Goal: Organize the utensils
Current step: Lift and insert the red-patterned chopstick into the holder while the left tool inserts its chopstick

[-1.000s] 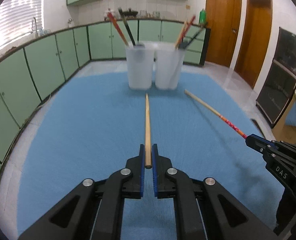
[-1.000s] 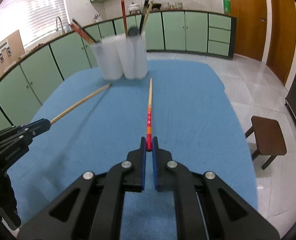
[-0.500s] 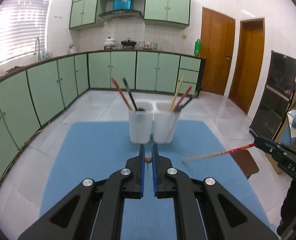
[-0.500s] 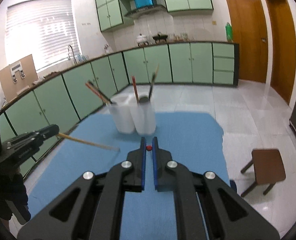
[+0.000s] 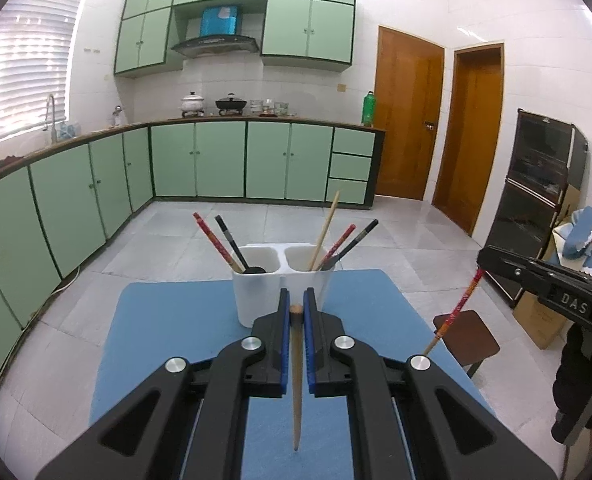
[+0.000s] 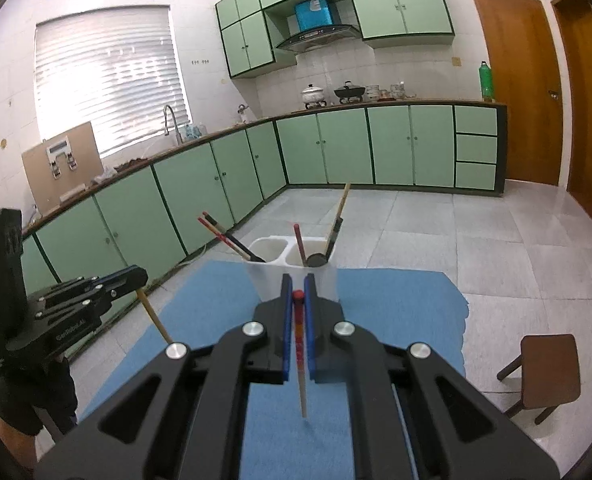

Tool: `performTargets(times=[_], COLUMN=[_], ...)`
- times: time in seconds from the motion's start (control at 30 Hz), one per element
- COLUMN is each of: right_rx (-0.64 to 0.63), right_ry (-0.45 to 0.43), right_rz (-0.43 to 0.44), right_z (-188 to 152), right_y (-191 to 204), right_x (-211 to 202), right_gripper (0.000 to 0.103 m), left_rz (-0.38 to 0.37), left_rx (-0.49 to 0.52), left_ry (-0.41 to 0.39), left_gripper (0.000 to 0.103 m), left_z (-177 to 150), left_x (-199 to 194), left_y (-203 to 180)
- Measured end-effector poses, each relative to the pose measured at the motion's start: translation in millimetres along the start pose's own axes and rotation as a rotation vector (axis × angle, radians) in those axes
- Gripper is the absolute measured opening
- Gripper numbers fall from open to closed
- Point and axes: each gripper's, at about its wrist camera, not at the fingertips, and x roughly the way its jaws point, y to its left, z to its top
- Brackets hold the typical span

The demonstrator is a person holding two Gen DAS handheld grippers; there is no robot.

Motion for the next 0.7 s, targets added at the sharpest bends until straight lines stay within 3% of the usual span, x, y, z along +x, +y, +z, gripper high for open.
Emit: performTargets(times=[0.17,0.33,0.53,0.7], right_rx=[-0.004,-0.012,-0.040,-0.056], right_ry=[0.040,0.018,-0.039,-0.152], right_rz=[-0.004,0.007,0.063,0.085], right_z=[-9,0,44,100], right_y=[1,3,12,19], right_x=[12,11,8,7], right_gripper=[0.005,0.005,0.005,0.005], left_rz=[0.001,-0.016,-0.026,0.003], left_rx=[0.002,-0.003,0.013,0.040], left_ry=[0.011,-0.004,-0.076,-0.200], left_gripper=[0.007,0.007,0.007,0.007], left_z=[-6,5,42,93], left_x=[7,7,2,-4], left_y=[-1,0,1,5])
